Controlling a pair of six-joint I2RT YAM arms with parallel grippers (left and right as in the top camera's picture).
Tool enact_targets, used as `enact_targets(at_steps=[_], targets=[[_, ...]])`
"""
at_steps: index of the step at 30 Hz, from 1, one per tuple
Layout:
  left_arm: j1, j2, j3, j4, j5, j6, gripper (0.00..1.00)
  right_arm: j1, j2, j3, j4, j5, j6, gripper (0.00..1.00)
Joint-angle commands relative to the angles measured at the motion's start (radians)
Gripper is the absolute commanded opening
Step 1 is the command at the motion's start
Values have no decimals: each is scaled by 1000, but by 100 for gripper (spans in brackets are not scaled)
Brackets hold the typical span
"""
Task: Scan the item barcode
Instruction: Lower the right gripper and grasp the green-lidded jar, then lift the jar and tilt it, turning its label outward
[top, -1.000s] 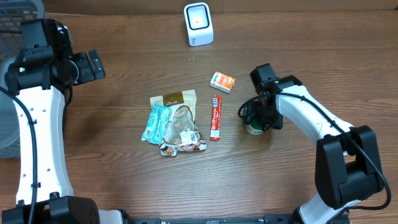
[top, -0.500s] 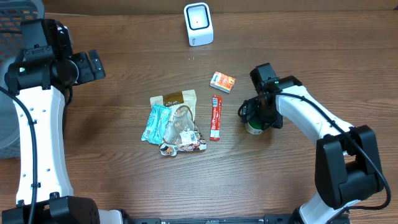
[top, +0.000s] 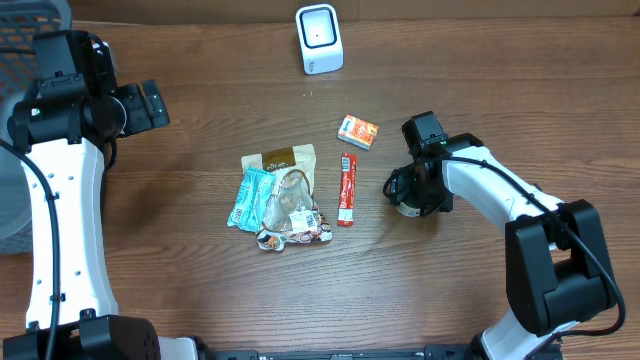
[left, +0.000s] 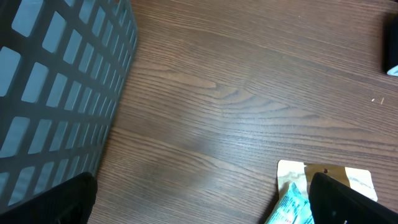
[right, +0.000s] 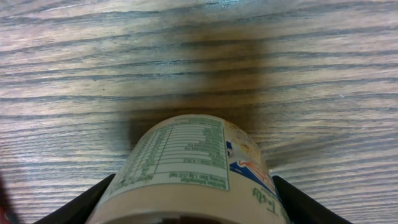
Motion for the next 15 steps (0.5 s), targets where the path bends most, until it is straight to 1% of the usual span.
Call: enact_targets(at_steps=[1, 6, 10, 11, 12, 13, 15], targets=[[-1, 8, 11, 2, 8, -13, 100, -1, -4, 12, 1, 5, -15, 70], [-1, 8, 11, 2, 8, -13, 100, -1, -5, 85, -66, 5, -15, 61], [-1, 8, 11, 2, 8, -13, 100, -1, -5, 173, -166, -15, -14, 59], [-1, 8, 11, 2, 8, -13, 100, -1, -5, 193, -188, -36, -14, 58], [-1, 8, 11, 2, 8, -13, 100, -1, -5, 211, -205, -70, -10, 52], [-1, 8, 11, 2, 8, -13, 100, -3, -5, 224, -222, -120, -6, 48], [-1, 8, 11, 1, 8, -13, 100, -3, -5, 229, -245, -240, -7, 46]])
